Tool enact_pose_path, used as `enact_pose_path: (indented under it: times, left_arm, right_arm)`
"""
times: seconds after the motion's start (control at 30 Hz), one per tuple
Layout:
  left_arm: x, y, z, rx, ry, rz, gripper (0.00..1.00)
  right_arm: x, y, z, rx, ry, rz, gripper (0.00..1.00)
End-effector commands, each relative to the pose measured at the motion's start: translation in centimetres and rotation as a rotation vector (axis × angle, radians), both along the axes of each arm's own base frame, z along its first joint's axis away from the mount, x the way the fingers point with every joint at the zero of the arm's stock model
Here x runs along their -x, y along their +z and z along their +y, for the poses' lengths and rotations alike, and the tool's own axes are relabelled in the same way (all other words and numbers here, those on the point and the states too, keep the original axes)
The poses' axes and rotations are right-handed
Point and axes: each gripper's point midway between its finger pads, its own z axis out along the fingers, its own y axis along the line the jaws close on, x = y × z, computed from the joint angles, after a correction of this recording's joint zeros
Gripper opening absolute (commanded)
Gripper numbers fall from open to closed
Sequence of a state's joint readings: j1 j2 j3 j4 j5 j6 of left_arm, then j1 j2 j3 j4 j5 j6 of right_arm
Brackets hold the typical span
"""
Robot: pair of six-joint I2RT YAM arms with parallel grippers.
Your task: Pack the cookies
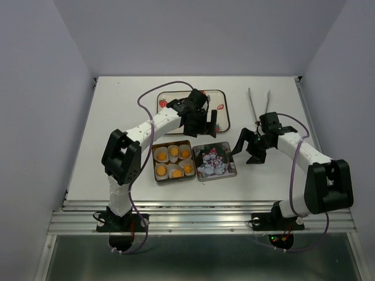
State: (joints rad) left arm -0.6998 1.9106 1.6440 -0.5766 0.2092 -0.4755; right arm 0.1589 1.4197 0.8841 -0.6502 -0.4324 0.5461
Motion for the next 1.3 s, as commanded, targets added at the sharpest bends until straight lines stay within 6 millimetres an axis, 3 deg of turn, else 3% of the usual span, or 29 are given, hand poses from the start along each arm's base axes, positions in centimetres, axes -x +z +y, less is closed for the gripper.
enact_pose_path:
  times: [0.0,0.13,0.27,0.37,0.5,0.6,0.8,1.07,1.27]
  left_arm:
    - [2.2,-0.6,0.6,-0.07,0.03,0.047,0.99]
    - [1.9,-0.8,1.6,-0.141,0.107,0.058,0.99]
    - [3.6,-3.5,2.5,-0.298,0.147,0.16,0.99]
    - [3.8,-4.0,2.7,-0.32,0.208,0.155,0.99]
    - [3.6,-4.5,1.6,-0.269,0.251,0.172,0.99]
    - [2.6,-2.9,0.0,-0.217,0.263,0.132,0.99]
    - [1.6,-1.4,-0.7,-0.205,0.315,0.111,0.99]
    - [2.3,-4.7,2.2,-0.344,0.515,0.159,0.99]
    - [1.4,-6.4,1.3,-0.328,0.554,0.162,0.99]
  right_arm:
    - [-0.3,0.6,-0.6,0.048,0.008,-0.028,0.93]
    - [-1.9,0.9,-0.6,0.058,0.005,-0.052,0.93]
    - [-4.6,1.6,-0.4,0.061,-0.003,-0.101,0.93]
    - [-5.9,1.7,0.1,0.042,0.0,-0.121,0.92]
    - [-6.0,0.9,0.3,0.074,0.032,-0.113,0.9]
    - [-5.9,0.8,0.2,0.081,0.036,-0.109,0.9]
    - [-7.0,1.4,0.2,0.088,0.024,-0.141,0.91]
    - [-7.3,1.5,-0.1,0.104,0.009,-0.15,0.91]
    - [-7.8,1.2,0.0,0.105,0.028,-0.148,0.92]
